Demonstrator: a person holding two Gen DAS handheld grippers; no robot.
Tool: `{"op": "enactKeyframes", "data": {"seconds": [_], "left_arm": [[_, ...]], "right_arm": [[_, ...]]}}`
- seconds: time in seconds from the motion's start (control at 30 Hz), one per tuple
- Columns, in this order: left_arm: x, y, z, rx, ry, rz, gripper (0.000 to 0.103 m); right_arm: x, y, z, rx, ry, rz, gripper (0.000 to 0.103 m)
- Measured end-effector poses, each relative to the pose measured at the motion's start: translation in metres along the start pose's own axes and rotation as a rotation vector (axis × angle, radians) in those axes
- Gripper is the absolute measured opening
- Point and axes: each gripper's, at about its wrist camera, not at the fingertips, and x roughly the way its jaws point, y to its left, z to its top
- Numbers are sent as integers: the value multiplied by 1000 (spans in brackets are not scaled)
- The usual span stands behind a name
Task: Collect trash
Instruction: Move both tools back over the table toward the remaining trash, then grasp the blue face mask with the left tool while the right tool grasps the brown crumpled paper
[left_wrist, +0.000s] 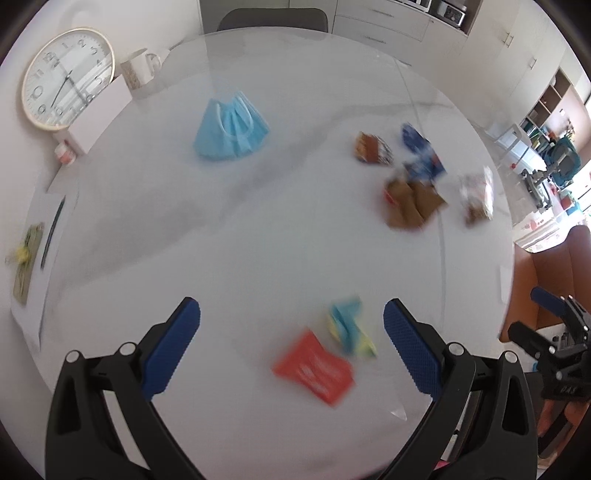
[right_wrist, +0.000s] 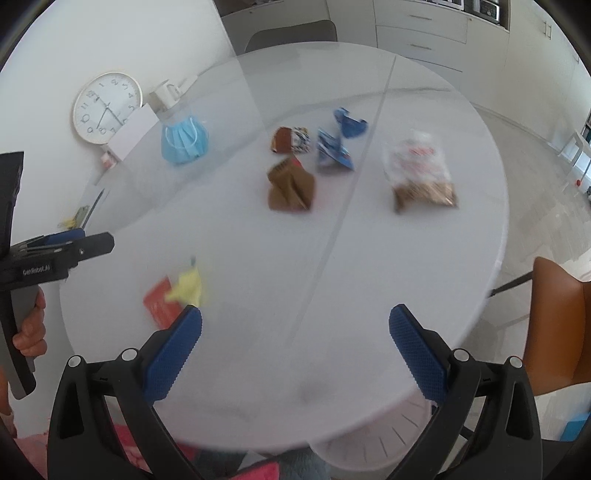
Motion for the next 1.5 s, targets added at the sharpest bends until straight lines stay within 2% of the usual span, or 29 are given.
{"op": "enactKeyframes", "data": {"seconds": [0.17, 0.37, 0.6, 0.63, 0.7, 0.77, 0.8, 0.87, 0.93, 1.03, 1.2, 1.27, 1.33, 1.4, 1.5], "left_arm": [[34, 31, 60, 50, -22, 24, 95], [87, 62, 124, 44, -18, 12, 95], [140, 71, 167, 4, -8, 5, 95], [146, 70, 170, 1, -6, 4, 93], [159, 67, 178, 3, -1, 14, 81], [169, 64, 184, 14, 16, 18, 59], [176, 63, 186, 15, 32, 13, 54], [184, 62, 189, 12, 58, 11, 30], [188, 63, 190, 4, 69, -14, 20], [188, 66, 191, -9, 60, -47, 13], [178, 70, 191, -11, 55, -78, 12], [172, 69, 191, -3, 43, -85, 12], [165, 69, 188, 8, 32, -87, 11], [161, 69, 187, 15, 24, -92, 11], [152, 68, 183, 26, 17, -103, 11]], "right_arm": [[42, 14, 41, 56, 10, -25, 101], [86, 17, 80, 122, 25, -80, 101], [118, 10, 97, 177, 42, -131, 101], [120, 9, 99, 181, 41, -135, 101], [125, 6, 101, 190, 46, -150, 101], [130, 4, 102, 196, 52, -153, 101], [132, 3, 103, 197, 55, -157, 101], [137, 3, 105, 189, 62, -164, 101], [141, 3, 107, 175, 64, -165, 101], [148, 7, 111, 128, 67, -172, 101], [162, 16, 117, 46, 78, -195, 101], [168, 17, 116, 14, 85, -222, 94], [173, 16, 115, 10, 108, -218, 69], [175, 12, 113, 31, 120, -197, 63], [169, 12, 109, 28, 109, -203, 61]]}}
